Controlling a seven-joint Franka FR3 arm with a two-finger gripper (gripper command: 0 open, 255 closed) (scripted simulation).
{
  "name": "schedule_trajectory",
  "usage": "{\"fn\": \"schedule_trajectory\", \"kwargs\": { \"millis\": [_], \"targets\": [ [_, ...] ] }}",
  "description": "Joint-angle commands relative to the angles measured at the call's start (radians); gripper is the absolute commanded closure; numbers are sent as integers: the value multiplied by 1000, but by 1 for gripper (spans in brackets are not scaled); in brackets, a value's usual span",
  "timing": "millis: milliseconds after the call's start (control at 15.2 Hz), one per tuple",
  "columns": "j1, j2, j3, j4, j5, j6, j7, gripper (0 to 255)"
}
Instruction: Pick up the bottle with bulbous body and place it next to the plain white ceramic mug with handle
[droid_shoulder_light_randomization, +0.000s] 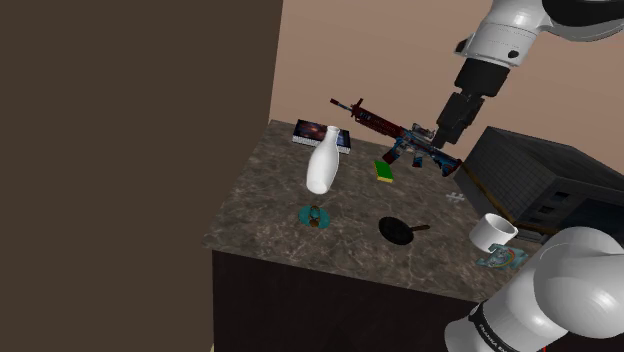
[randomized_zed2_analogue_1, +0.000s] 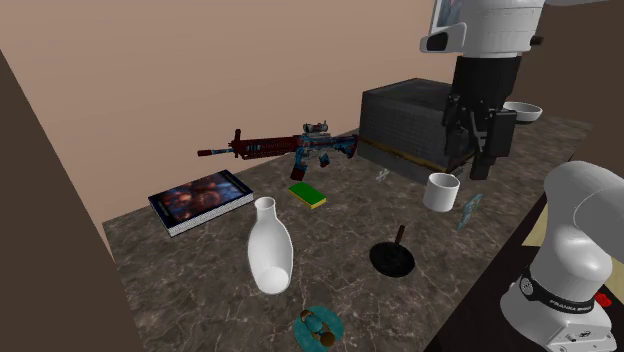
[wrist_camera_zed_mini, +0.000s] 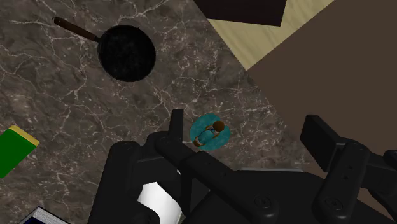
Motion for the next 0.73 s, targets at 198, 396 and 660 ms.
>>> {"fn": "schedule_trajectory", "kwargs": {
  "millis": [198, 396, 660],
  "targets": [
    [-7, 117, 1, 45, -13, 64, -8, 0],
    [-13, 235, 2, 102, -26, 117, -14, 0],
    [-21, 394, 3, 195, -45, 172, -18, 0]
  ]
}}
